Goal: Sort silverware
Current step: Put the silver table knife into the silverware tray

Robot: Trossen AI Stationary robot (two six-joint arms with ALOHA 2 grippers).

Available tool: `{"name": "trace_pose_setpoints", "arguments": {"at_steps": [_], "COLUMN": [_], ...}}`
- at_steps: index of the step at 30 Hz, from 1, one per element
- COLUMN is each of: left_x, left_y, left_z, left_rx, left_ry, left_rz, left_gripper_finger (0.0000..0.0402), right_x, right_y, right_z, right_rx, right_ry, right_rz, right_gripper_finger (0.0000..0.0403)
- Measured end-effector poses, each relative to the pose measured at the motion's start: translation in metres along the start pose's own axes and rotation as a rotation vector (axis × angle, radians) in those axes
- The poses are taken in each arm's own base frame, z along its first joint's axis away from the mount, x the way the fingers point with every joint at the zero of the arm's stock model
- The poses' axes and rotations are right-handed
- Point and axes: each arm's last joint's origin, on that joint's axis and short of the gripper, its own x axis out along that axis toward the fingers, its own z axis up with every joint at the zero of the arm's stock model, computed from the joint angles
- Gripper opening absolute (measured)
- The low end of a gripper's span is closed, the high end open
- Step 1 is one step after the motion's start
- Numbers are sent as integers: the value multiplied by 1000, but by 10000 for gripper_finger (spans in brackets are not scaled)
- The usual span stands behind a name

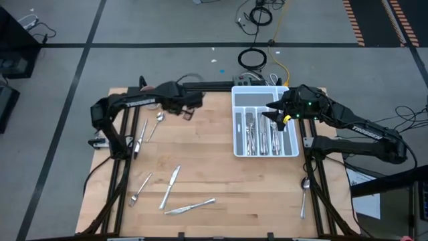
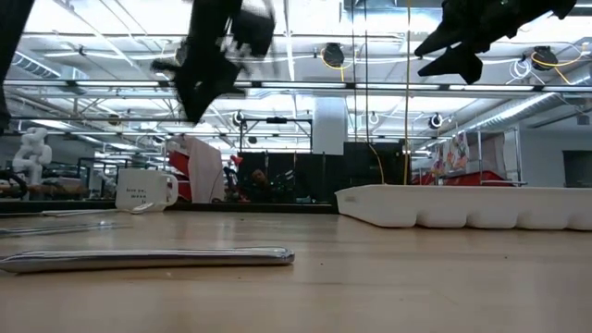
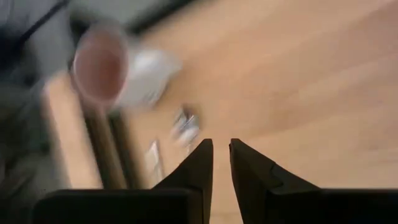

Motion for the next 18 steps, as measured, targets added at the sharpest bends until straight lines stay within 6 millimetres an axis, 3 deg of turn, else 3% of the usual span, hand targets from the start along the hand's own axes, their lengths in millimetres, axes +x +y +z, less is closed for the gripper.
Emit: {"name": "trace_pose_setpoints", "arguments": {"at_steps": [2, 5, 8, 18], "left_x": [25, 47, 71, 111], "left_y": [6, 25, 29, 58], "left_z": [-13, -31, -34, -31], "left_rx": [-69, -157, -210, -287], "left_ry": [55, 107, 104, 237], "left_rz": [46, 115, 121, 108], "left_gripper_finger": [54, 48, 47, 47], "right_x": [0, 1, 1, 2], "right_y": [0, 0, 0, 0], "right_z": [0, 0, 0, 1], "right_rx": [-5, -14, -22, -30], "right_ry": [1, 4, 3, -2], "right_rz": [-2, -2, -1, 0], "right_gripper_finger": [236, 235, 235, 235]}}
